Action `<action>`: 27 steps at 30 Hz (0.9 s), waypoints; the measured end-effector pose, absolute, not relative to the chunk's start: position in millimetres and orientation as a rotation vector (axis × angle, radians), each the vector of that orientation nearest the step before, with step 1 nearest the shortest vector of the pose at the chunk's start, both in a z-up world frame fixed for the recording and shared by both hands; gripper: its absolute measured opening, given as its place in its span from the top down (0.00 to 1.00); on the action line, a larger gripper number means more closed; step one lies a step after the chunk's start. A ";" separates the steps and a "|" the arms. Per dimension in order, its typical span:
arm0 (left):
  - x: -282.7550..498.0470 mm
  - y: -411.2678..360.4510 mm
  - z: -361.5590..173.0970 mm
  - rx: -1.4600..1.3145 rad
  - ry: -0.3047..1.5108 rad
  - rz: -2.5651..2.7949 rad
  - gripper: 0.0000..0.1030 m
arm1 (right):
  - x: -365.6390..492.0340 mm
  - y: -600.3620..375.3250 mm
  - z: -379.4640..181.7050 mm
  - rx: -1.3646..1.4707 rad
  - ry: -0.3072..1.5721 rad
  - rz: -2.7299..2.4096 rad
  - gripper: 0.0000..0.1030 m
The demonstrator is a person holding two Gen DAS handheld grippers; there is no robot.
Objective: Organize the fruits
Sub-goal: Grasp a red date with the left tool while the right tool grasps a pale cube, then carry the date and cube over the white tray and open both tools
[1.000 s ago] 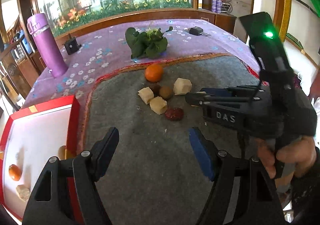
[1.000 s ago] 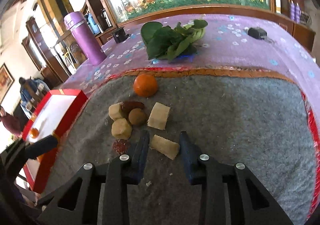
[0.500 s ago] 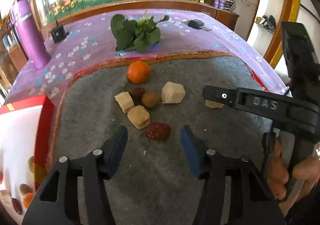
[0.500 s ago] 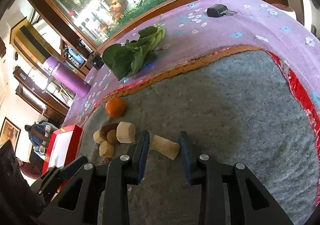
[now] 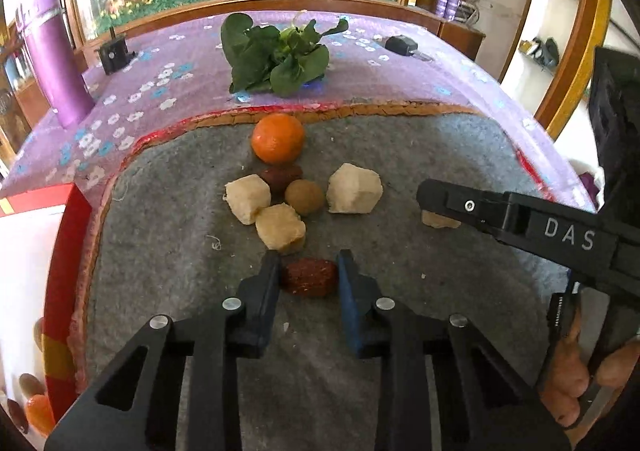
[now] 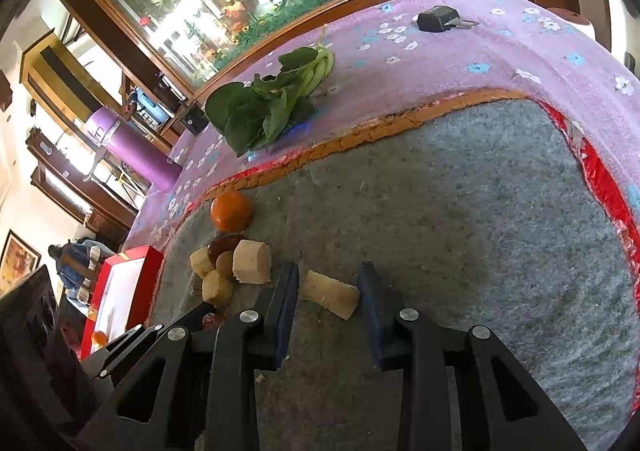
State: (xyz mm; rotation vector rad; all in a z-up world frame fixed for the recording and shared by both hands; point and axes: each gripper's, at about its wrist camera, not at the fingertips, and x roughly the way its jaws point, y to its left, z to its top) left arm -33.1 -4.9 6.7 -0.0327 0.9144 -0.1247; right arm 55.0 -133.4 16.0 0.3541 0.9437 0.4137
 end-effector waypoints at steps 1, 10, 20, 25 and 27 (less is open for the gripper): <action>-33.5 -3.0 6.6 -0.042 0.915 -0.130 0.76 | 55.4 -134.0 15.4 0.369 0.949 0.431 0.69; -59.1 9.6 23.3 -0.038 0.859 -0.109 0.76 | 59.0 -140.2 12.8 0.491 0.975 0.552 0.70; -107.2 44.1 48.1 -0.005 0.764 -0.037 0.75 | 56.1 -144.3 17.8 0.528 0.946 0.570 0.70; -129.9 73.8 56.0 -0.004 0.719 0.032 0.75 | 52.0 -142.6 24.1 0.480 0.901 0.538 0.70; -136.3 89.1 56.7 -0.025 0.712 0.060 0.75 | 50.7 -141.7 26.5 0.457 0.881 0.520 0.70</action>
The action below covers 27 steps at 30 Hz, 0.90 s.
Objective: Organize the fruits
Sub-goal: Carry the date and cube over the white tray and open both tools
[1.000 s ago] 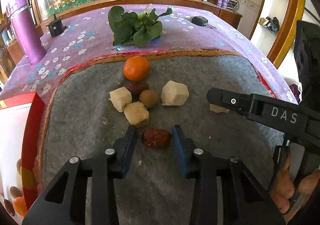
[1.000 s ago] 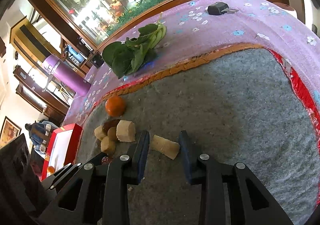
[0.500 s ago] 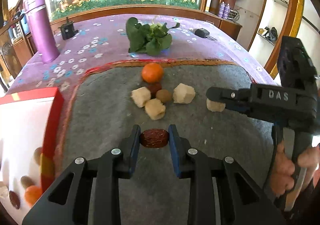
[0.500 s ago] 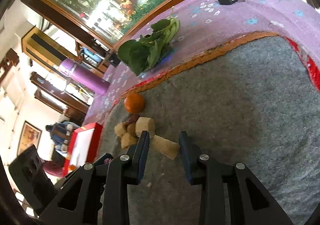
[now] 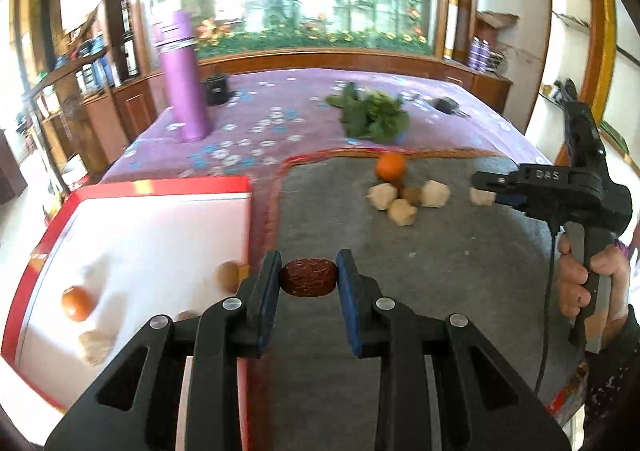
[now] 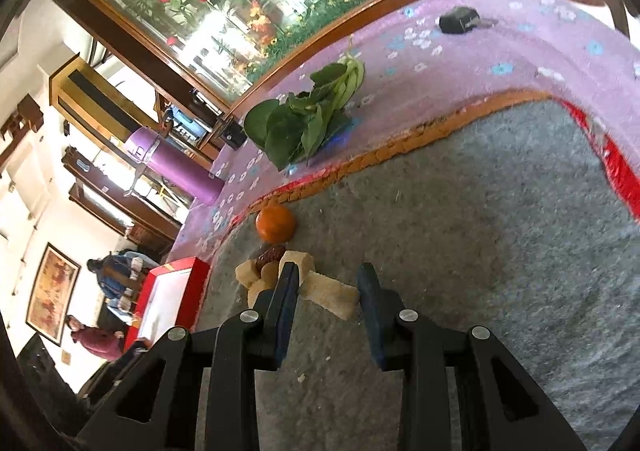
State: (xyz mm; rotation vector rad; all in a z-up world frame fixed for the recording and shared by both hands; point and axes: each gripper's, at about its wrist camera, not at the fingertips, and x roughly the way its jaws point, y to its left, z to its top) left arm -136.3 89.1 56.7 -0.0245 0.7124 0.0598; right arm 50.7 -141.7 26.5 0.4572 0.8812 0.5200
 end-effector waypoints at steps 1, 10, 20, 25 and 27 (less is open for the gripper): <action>-138.5 94.0 56.8 -0.029 0.709 0.072 0.75 | 49.9 -141.4 27.7 0.450 0.872 0.513 0.70; -152.2 123.3 62.0 -0.069 0.666 0.142 0.75 | 40.5 -137.5 41.7 0.386 0.775 0.464 0.70; -163.6 149.0 63.0 -0.070 0.629 0.231 0.75 | 0.1 -44.7 64.3 0.364 0.768 0.731 0.70; -166.7 164.2 58.5 -0.085 0.629 0.264 0.75 | -18.5 12.4 62.2 0.315 0.804 0.847 0.70; -167.1 169.5 55.9 -0.091 0.630 0.273 0.75 | -25.9 32.1 61.5 0.298 0.819 0.888 0.70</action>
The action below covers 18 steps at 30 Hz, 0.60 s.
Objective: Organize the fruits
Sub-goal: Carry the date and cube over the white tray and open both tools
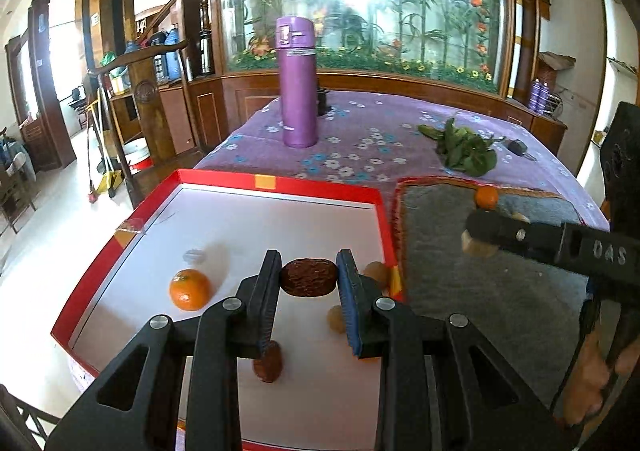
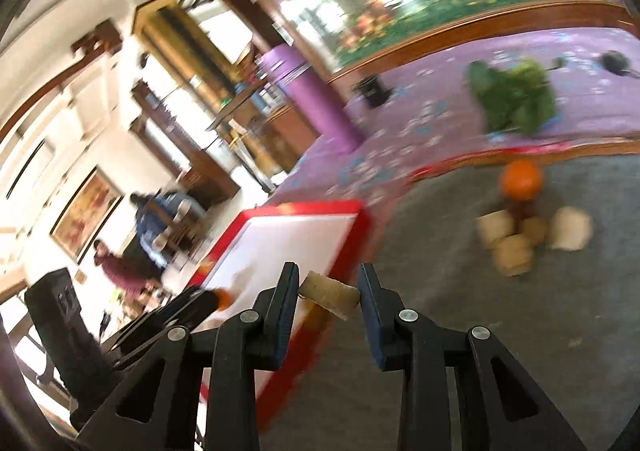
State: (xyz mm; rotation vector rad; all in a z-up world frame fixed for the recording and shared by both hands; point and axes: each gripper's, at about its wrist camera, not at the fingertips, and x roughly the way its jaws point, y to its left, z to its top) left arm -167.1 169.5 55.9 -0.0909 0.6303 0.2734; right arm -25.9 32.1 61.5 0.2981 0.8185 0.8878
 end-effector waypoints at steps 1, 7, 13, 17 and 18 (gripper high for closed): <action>-167.3 172.4 54.3 -0.094 0.632 0.279 0.75 | -29.4 38.6 61.5 0.291 0.821 0.900 0.70; -167.5 184.5 46.4 -0.109 0.648 0.292 0.75 | -49.4 69.2 55.0 0.252 0.825 0.961 0.70; -169.8 196.0 40.9 -0.129 0.657 0.314 0.75 | -58.2 81.2 48.5 0.233 0.815 0.985 0.70; -170.9 205.0 38.9 -0.134 0.662 0.340 0.75 | -55.5 90.8 43.1 0.212 0.832 0.994 0.70; -171.4 207.4 39.2 -0.137 0.661 0.348 0.75 | -54.9 94.5 41.1 0.208 0.838 0.998 0.70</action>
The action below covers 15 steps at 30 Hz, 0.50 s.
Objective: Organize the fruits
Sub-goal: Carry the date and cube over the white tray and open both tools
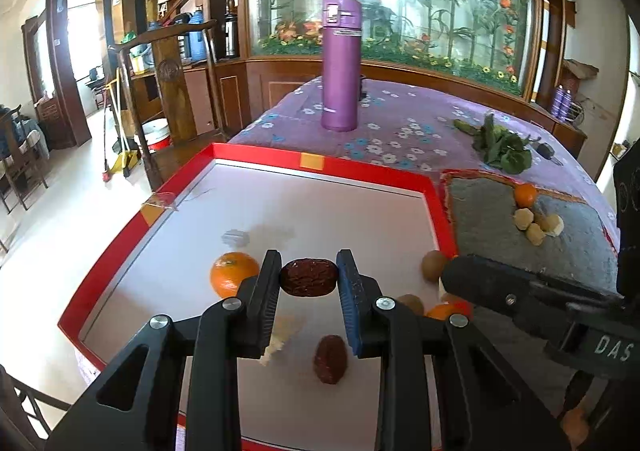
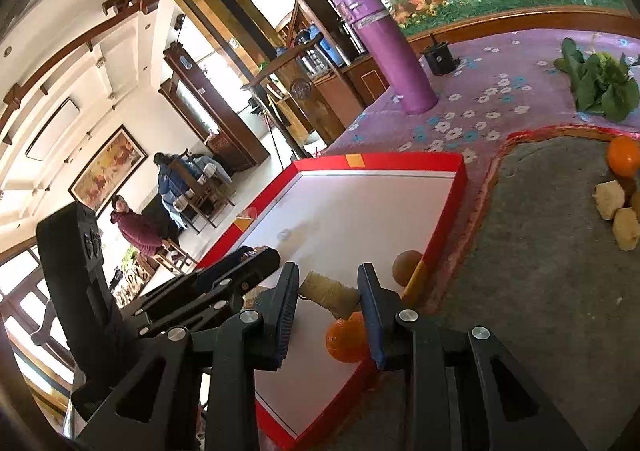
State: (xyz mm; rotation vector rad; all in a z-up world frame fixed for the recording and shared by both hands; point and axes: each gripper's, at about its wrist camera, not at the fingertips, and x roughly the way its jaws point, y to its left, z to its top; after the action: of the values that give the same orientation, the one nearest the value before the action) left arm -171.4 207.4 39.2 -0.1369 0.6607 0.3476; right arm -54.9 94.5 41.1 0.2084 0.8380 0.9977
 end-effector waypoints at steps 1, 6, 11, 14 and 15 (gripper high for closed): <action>-172.6 209.4 39.6 -0.138 0.659 0.355 0.75 | -53.8 98.6 39.2 0.203 0.843 0.999 0.70; -172.0 220.2 38.4 -0.137 0.660 0.396 0.75 | -51.5 116.3 33.4 0.165 0.875 0.996 0.70; -170.4 223.4 34.0 -0.132 0.670 0.412 0.75 | -53.3 118.2 31.4 0.146 0.876 0.994 0.70; -169.3 223.3 33.0 -0.122 0.672 0.419 0.75 | -48.7 120.1 27.5 0.145 0.898 0.980 0.70; -169.6 223.1 33.0 -0.120 0.673 0.422 0.75 | -49.1 120.2 27.9 0.146 0.897 0.981 0.70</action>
State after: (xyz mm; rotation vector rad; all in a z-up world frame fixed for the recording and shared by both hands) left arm -169.6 223.1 33.0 -0.1196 0.6725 0.4217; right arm -49.1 120.2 27.9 0.1458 0.8975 0.9807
